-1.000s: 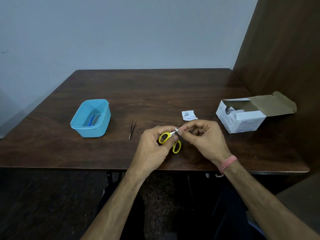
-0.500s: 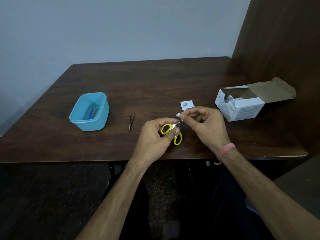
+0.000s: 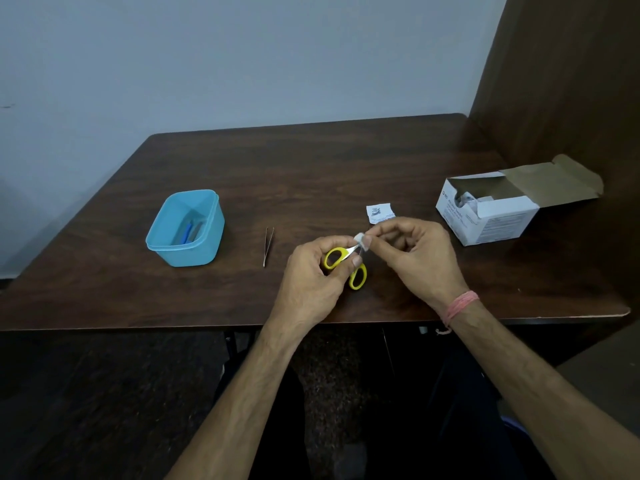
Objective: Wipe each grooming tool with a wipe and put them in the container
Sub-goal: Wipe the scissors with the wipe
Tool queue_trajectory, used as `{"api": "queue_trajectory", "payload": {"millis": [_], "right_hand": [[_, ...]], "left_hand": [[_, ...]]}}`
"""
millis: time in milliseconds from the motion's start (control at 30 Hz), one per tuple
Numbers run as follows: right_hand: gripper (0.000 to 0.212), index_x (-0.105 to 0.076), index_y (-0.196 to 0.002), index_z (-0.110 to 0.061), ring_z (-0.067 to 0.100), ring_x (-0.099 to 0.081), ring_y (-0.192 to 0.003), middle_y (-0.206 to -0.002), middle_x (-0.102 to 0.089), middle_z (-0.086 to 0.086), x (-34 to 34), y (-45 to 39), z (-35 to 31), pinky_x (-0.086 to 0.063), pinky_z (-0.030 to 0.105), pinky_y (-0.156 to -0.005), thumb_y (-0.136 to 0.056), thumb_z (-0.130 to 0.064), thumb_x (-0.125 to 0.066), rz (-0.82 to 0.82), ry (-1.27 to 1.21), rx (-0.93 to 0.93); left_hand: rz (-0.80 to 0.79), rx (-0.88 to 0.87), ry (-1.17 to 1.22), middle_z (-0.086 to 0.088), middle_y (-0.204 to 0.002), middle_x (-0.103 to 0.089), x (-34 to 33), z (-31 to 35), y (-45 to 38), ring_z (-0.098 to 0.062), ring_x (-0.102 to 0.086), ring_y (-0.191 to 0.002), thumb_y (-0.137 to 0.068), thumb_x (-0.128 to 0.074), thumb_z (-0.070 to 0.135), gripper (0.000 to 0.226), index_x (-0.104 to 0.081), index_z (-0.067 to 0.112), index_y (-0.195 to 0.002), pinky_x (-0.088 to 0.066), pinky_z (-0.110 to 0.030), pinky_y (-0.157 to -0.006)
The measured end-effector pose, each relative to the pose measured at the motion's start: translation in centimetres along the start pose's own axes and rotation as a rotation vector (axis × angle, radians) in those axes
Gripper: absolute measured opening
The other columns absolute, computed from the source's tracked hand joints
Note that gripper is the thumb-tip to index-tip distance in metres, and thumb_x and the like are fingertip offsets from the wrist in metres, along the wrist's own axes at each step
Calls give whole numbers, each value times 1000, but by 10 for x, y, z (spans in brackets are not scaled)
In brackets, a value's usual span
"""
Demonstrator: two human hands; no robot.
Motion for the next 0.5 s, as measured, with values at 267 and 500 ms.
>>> {"api": "queue_trajectory", "payload": {"millis": [267, 500], "right_hand": [[8, -83, -88, -29, 13, -60, -59, -79, -78, -7, 17, -1, 7, -52, 29, -65, -92, -35, -88, 163, 43, -40], [6, -85, -89, -28, 25, -60, -61, -77, -79, -1, -7, 3, -8, -50, 30, -59, -91, -28, -91, -61, 21, 26]], "left_hand": [[14, 12, 9, 20, -79, -77, 1, 1, 2, 5, -64, -68, -103, -83, 30, 15, -84, 34, -118, -51, -25, -69], [12, -10, 23, 21, -81, -78, 1, 5, 3, 6, -66, -70, -105, -82, 28, 11, -85, 33, -114, -50, -20, -66]]}}
Point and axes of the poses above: each hand's wrist, its own y-axis away from the middle knuckle, its own x-axis out of the back of the hand, z = x × y, the point moved 10 cm from there along -y, towards the middle knuckle
